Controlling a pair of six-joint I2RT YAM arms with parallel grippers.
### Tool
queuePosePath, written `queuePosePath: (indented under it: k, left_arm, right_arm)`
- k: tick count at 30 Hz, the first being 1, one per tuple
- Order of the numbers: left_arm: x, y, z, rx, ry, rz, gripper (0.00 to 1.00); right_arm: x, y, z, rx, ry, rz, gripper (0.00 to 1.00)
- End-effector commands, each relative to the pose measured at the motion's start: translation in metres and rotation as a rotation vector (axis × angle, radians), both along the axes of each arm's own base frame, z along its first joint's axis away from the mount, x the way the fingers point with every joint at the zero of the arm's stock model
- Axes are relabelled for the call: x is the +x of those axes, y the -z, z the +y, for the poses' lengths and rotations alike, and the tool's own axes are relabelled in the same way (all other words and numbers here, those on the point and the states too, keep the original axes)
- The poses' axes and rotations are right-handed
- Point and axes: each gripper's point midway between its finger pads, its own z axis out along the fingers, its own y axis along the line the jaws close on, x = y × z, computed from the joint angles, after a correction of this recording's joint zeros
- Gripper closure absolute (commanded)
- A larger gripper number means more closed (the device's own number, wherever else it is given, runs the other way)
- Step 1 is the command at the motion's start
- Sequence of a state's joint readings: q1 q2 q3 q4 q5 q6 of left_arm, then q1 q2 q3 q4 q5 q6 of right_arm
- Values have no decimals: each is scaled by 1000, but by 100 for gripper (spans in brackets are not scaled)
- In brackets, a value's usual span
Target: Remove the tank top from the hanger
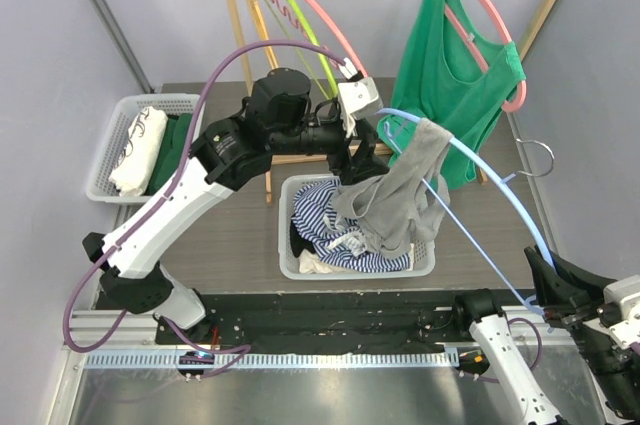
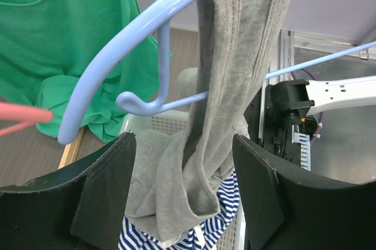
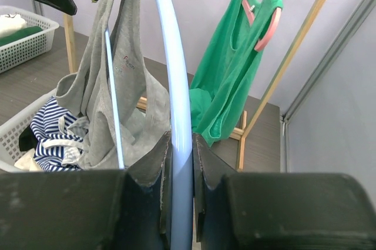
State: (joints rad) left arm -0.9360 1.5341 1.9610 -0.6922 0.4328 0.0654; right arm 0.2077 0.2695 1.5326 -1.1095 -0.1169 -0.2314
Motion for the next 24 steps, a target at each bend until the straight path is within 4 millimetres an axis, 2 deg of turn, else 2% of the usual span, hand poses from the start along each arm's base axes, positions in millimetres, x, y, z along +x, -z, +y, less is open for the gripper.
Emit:
queuePosePath:
  k: [1, 4, 9, 11, 20, 24]
  left_arm:
    - [-8, -29, 4, -62, 10, -63, 29]
    - [-15, -30, -4, -67, 38, -54, 29]
    - [-27, -25, -27, -60, 94, -38, 29]
    - [-30, -31, -33, -74, 105, -46, 29]
    - [-12, -30, -57, -82, 56, -68, 30]
    - [-10, -30, -64, -83, 59, -77, 35]
  right_arm:
    - [1, -18, -5, 60, 34, -49, 99]
    - [7, -18, -4, 50, 39, -38, 99]
    - [11, -16, -6, 43, 52, -24, 99]
    - [12, -15, -8, 37, 62, -20, 99]
    - [12, -11, -9, 29, 71, -8, 99]
    - [11, -9, -8, 34, 66, -5, 99]
